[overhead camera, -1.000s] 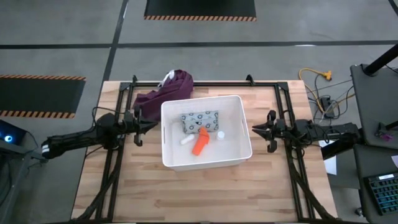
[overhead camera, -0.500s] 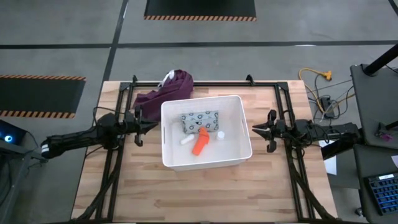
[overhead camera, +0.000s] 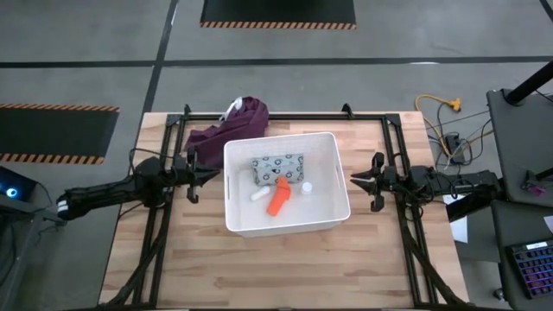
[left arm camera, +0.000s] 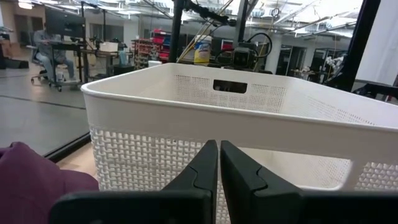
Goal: Pick & place medical supplies in basket/bin
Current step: Return to Home Position
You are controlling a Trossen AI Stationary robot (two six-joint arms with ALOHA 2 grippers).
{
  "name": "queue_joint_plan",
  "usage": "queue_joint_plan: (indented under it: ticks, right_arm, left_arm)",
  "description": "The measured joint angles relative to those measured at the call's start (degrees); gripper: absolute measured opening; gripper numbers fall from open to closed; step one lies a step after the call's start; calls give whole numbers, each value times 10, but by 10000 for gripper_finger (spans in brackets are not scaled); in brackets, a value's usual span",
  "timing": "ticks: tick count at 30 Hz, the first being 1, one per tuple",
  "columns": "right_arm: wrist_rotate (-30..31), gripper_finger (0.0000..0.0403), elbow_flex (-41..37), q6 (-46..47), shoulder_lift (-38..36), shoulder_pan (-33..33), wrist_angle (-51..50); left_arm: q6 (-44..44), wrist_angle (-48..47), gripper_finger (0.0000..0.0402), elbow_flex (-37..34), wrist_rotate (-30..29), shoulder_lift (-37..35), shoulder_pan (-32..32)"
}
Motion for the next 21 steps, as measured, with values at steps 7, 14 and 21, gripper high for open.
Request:
queue_joint_plan:
  ticks: [7,14,21]
  right_arm:
    - [0,60,0,1,0,0,0]
    - [0,68,0,2,0,0,0]
    - [0,74,0,0,0,0,0]
  left_arm:
    - [0,0,1,0,0,0,0]
    - [0,0,1,0,0,0,0]
    - [0,0,1,0,0,0,0]
